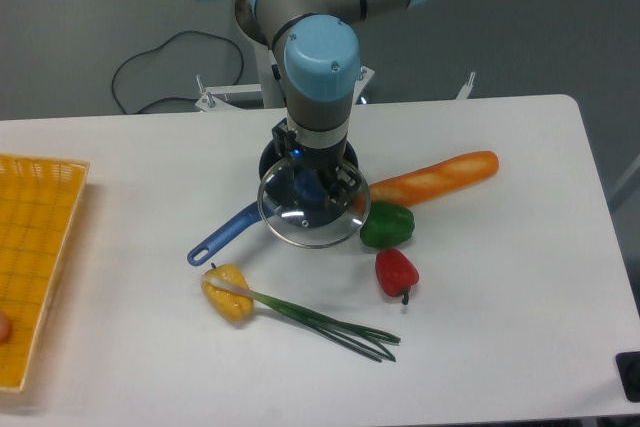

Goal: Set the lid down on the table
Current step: 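Lift the glass lid off the dark saucepan with the gripper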

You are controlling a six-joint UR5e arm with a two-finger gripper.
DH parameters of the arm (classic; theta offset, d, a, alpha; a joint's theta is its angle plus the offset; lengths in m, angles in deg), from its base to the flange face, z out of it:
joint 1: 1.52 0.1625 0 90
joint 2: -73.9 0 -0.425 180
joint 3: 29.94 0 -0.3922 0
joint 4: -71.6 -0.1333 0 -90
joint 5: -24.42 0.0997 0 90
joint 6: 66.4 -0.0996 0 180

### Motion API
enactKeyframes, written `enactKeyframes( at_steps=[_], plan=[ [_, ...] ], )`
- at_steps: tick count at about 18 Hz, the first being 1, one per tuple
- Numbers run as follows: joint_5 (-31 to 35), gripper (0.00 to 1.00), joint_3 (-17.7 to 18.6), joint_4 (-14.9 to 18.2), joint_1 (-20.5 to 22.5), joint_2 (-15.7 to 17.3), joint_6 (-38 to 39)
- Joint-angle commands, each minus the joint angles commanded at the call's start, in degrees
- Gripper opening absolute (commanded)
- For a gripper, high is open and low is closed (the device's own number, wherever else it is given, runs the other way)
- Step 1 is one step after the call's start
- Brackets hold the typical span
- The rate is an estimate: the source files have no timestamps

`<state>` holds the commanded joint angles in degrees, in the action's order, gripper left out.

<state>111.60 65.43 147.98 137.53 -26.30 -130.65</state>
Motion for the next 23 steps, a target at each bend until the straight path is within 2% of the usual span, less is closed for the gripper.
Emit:
enactKeyframes(
  at_steps=[6, 14, 20, 23],
  plan=[
    [0.26, 0.48, 0.00, -0.09, 0.17, 0.00, 0.00],
    [0.61, 0.48, -3.25, 0.17, 1.76, -1.67, -4.47],
    [1.40, 0.48, -3.78, 0.61, 6.23, -1.32, -12.64],
    [1.50, 0.48, -4.22, 0.53, 8.17, -1.32, -14.23]
  ],
)
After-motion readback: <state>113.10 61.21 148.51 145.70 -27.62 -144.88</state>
